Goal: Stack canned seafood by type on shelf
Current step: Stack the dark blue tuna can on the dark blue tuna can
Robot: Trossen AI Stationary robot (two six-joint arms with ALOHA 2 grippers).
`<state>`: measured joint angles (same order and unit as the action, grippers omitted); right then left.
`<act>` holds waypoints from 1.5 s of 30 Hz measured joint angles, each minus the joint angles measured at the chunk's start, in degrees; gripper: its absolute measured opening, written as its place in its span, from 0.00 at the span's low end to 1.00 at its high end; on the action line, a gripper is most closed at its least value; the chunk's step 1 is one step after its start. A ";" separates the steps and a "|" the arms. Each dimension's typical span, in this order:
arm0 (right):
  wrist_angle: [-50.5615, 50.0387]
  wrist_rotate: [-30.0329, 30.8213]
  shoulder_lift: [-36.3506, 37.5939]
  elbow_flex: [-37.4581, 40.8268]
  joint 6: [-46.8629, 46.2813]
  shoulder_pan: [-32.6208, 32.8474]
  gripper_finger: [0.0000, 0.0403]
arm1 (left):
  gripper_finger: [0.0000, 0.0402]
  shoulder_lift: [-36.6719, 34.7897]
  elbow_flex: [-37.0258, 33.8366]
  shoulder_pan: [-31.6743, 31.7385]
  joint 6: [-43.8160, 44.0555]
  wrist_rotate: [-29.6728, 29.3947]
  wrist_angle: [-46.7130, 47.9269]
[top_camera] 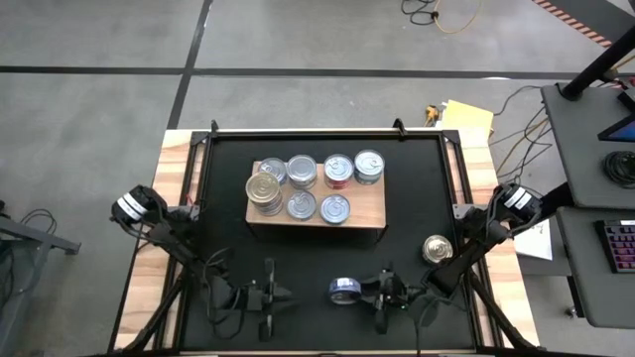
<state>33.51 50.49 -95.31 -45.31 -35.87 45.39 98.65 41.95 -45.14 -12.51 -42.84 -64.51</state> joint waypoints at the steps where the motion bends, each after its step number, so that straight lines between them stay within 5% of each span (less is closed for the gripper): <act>1: 0.06 0.46 0.00 0.00 0.15 0.03 0.33 | 0.00 0.08 -0.08 0.10 0.10 -0.65 0.05; 14: 9.72 1.77 -5.23 -0.29 7.77 -0.04 0.33 | 0.02 3.41 3.44 1.00 1.01 -0.74 3.17; 20: 12.71 2.13 -7.65 -2.64 13.14 -0.04 0.33 | 0.17 3.56 3.72 1.57 5.12 -1.80 4.63; 28: 12.71 2.09 -7.98 -5.39 19.28 -0.04 0.33 | 0.49 3.58 3.72 2.91 21.83 -1.61 14.34; 33: 12.68 2.19 -9.65 -7.80 24.93 -0.08 0.33 | 0.66 3.68 3.89 3.83 24.61 0.87 14.99; 39: 12.36 2.26 -11.77 -11.32 31.17 -0.44 0.33 | 0.74 3.72 3.87 3.91 22.93 7.63 14.97; 45: 10.92 2.68 -11.75 -12.10 33.01 -0.37 0.33 | 0.74 3.72 3.63 3.91 22.70 7.99 15.38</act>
<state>44.43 53.17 -107.05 -57.41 -2.86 45.01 102.37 45.58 -41.24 10.19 -34.84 -49.13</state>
